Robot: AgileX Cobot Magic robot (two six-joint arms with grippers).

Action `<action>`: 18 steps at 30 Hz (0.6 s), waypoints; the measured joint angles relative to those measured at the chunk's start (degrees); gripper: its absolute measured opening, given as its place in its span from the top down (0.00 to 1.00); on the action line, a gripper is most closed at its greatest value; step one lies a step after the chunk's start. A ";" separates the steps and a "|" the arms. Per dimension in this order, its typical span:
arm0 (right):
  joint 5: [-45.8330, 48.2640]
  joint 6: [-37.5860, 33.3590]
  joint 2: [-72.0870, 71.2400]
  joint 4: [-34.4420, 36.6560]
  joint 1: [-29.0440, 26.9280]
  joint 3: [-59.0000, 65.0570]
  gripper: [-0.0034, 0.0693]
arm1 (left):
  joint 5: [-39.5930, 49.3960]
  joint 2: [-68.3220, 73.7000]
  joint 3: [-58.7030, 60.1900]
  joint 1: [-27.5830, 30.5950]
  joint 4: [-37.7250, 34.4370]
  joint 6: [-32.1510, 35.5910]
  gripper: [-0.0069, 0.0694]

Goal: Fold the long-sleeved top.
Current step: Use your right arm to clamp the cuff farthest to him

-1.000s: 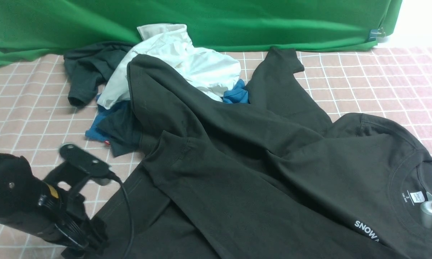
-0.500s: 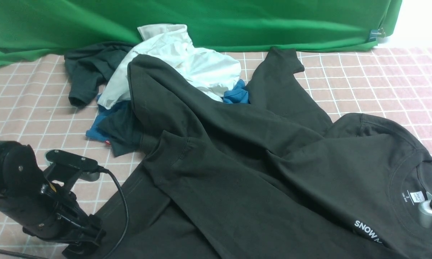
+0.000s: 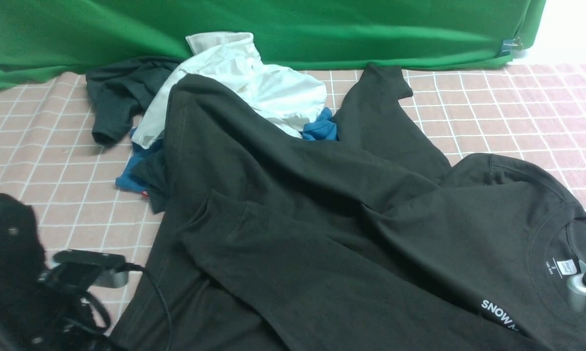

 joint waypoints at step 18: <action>5.46 -1.23 0.00 3.59 0.00 -0.77 0.79 | 11.37 -27.21 0.29 0.00 -0.06 -2.89 0.90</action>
